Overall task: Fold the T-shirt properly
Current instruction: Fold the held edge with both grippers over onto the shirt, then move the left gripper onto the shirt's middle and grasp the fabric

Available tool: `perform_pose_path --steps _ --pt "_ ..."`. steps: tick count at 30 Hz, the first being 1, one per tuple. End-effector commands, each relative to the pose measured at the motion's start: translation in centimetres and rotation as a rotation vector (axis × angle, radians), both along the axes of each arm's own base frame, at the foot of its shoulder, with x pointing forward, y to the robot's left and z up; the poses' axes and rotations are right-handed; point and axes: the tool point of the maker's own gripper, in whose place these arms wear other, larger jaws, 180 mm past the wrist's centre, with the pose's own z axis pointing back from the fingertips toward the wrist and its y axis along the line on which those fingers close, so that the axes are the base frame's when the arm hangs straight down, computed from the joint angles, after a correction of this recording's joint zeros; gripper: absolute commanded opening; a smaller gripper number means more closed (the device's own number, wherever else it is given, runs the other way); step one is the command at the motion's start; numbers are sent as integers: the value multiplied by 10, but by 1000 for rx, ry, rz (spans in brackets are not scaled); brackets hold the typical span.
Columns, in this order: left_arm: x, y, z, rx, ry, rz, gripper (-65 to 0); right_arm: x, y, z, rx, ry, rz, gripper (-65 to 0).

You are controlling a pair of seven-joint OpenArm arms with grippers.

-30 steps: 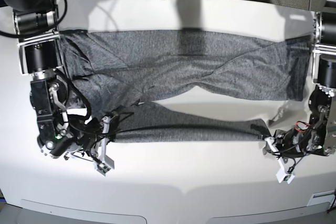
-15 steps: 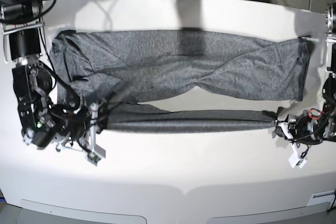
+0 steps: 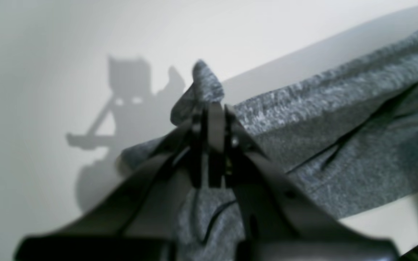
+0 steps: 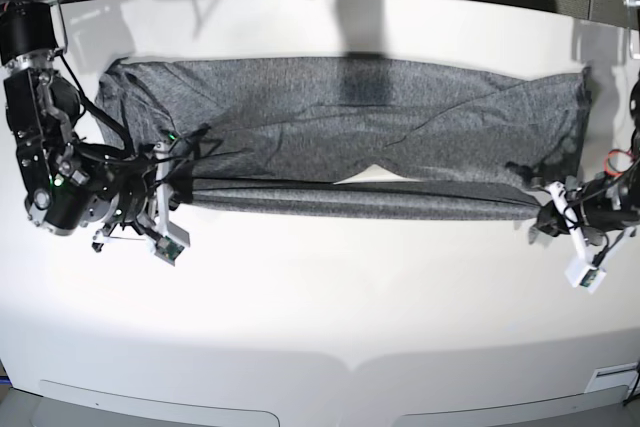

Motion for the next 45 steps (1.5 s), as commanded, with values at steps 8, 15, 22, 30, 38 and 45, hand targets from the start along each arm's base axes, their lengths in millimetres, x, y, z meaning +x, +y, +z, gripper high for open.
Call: perform_pose_path --steps 8,15,22,30,38,45 --pt "-35 31 8 46 -33 75 -650 1 -20 17 -58 -44 -21 -650" --pt "-66 31 -21 42 52 79 -650 -12 -22 7 -57 -12 -28 -650" --pt "-70 25 -24 9 31 81 -650 -22 -2 8 27 2 8 -650" --pt "-44 -16 -7 -174 -131 91 -650 -23 3 9 50 7 15 -650" --pt "-6 -76 27 -307 -246 -4 -551 -26 11 4 75 17 17 -650" --pt "-47 -153 -21 -161 -130 -355 -484 -29 11 -2 64 25 9 -650"
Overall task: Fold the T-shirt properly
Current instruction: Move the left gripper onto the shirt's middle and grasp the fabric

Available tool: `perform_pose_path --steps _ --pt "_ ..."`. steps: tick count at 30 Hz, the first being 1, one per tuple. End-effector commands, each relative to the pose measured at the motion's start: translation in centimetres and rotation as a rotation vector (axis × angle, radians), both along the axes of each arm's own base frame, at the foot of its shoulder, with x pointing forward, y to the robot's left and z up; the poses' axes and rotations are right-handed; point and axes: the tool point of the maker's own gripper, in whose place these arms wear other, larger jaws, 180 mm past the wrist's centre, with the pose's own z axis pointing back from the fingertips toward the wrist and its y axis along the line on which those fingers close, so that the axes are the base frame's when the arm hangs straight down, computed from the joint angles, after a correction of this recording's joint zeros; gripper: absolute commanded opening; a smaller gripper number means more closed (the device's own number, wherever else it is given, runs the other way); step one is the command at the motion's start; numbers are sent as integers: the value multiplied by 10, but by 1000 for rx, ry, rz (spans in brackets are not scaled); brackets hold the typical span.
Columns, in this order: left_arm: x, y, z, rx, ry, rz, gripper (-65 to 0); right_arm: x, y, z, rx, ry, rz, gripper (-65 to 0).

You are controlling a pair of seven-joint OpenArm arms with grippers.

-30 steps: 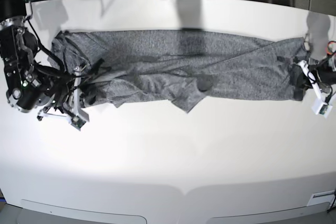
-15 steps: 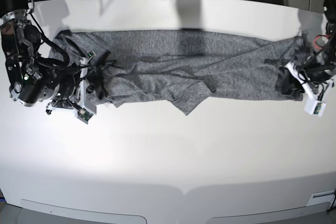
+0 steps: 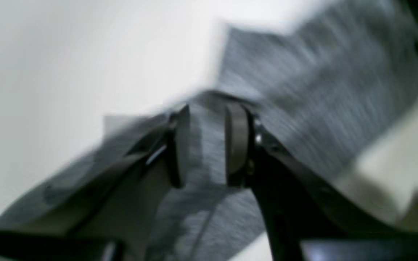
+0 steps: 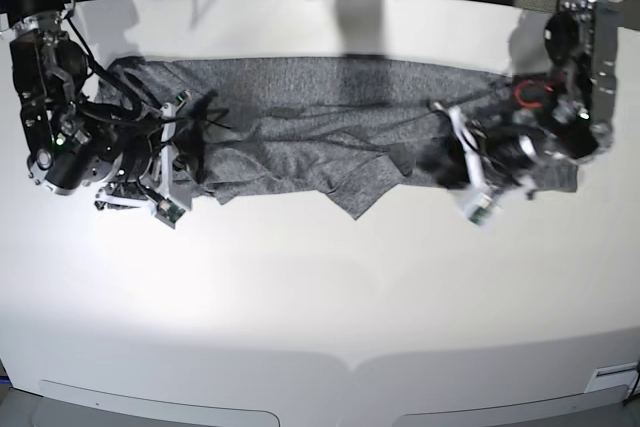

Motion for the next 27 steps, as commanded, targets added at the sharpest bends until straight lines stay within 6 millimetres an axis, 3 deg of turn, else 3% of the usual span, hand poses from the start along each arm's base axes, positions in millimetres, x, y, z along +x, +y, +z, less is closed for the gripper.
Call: perform_pose_path --steps 1,5,9,15,21,27 --pt "10 -8 15 -12 -80 -26 -484 9 -1 11 8 -41 4 -650" --pt "18 -34 24 36 -283 -115 -484 9 -1 11 7 -39 4 -650" --pt "21 -48 26 138 -451 -212 -484 9 -1 11 7 -39 4 -650" --pt "16 -45 1 292 -463 -291 -484 8 -1 11 7 -39 4 -650" --pt "16 -40 -22 315 -471 -326 -484 8 -2 11 6 -38 4 -650" --pt "22 -40 -18 296 -501 -290 -484 8 -2 11 5 -36 3 -650"
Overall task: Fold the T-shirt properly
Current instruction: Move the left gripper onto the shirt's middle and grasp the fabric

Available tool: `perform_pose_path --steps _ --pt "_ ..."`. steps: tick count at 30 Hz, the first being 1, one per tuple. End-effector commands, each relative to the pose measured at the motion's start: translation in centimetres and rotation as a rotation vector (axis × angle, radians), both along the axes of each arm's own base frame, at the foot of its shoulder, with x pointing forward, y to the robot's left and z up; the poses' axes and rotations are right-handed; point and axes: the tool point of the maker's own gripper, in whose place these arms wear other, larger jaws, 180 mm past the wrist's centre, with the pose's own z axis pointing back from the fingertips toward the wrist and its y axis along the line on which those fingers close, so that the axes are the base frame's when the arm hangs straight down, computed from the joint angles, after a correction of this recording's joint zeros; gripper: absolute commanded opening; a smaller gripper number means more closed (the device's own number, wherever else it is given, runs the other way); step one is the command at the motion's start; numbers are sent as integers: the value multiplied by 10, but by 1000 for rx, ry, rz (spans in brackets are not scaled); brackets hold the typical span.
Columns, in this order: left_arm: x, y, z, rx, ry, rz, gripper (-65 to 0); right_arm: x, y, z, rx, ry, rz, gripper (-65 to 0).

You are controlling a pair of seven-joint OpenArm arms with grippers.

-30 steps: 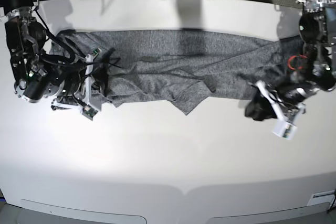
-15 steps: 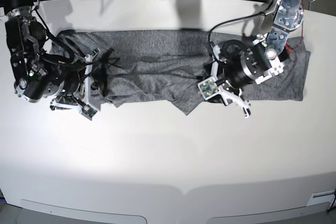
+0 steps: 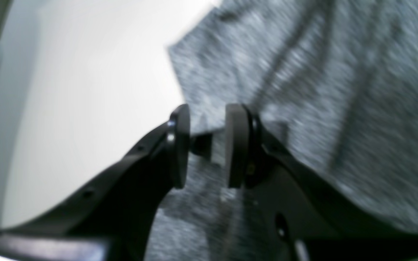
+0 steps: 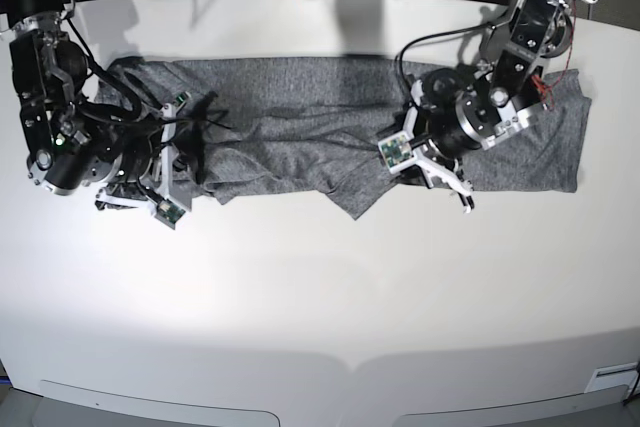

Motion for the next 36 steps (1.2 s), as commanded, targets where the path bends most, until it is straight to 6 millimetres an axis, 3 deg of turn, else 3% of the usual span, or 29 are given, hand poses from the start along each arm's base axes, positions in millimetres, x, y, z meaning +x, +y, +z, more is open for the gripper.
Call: perform_pose_path --steps 1,6,11,17,25,31,36 --pt "9 -1 14 -15 -47 -4 -484 8 -3 10 -1 -36 2 -650" --pt "12 9 7 89 -84 -16 -484 8 -2 10 2 -35 3 -650" --pt "12 -3 17 60 -160 -95 -484 8 -3 10 1 -34 3 -650" --pt "12 -3 17 58 -162 -97 -484 7 -3 10 -1 -32 3 -650" --pt "8 15 -26 130 -92 -102 -484 7 -3 10 -1 -32 3 -650" --pt "14 2 -8 -4 -154 -87 -484 7 -3 10 -2 -32 3 -650" --pt "16 -1 -2 -13 -170 -90 -484 7 -3 10 0 -33 3 -650"
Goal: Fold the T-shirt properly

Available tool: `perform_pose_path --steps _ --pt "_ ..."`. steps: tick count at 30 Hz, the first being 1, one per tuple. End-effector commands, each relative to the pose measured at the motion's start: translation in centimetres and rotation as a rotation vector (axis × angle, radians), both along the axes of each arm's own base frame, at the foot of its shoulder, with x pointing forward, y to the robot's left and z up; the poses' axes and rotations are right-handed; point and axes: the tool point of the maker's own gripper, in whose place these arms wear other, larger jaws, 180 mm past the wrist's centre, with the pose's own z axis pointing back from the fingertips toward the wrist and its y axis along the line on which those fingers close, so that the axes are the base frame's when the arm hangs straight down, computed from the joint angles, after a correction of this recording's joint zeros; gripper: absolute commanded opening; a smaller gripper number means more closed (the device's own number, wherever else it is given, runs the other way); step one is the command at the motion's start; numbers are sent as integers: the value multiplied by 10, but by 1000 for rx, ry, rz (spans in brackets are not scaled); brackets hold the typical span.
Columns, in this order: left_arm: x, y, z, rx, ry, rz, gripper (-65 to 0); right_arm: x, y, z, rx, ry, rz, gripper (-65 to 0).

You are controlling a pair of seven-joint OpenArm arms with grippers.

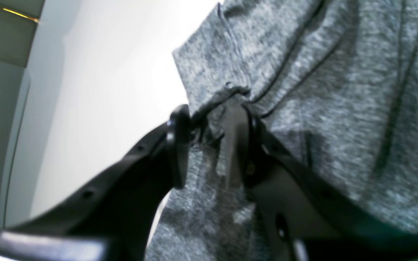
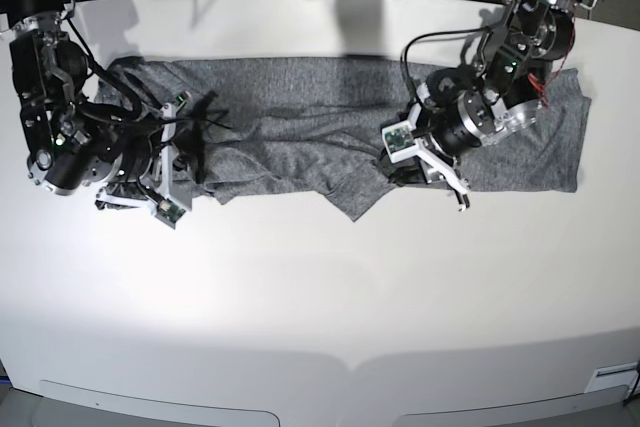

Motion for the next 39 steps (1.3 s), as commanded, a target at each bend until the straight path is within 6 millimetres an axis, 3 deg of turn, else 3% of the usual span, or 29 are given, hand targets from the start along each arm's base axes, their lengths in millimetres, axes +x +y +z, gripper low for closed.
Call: perform_pose_path --steps 1,10,22,33,39 --pt "9 -3 16 -33 -48 -2 -484 8 -3 10 0 -36 3 -650" --pt "10 -2 18 -19 -60 -6 -484 8 -3 10 0 -36 3 -650" --pt "13 23 14 49 -64 -1 -484 8 -3 10 0 -36 3 -650" --pt "14 4 20 -9 -75 1 -485 8 -2 10 3 -35 3 -650" --pt "14 11 11 29 -47 30 -485 8 -2 10 2 -35 3 -650"
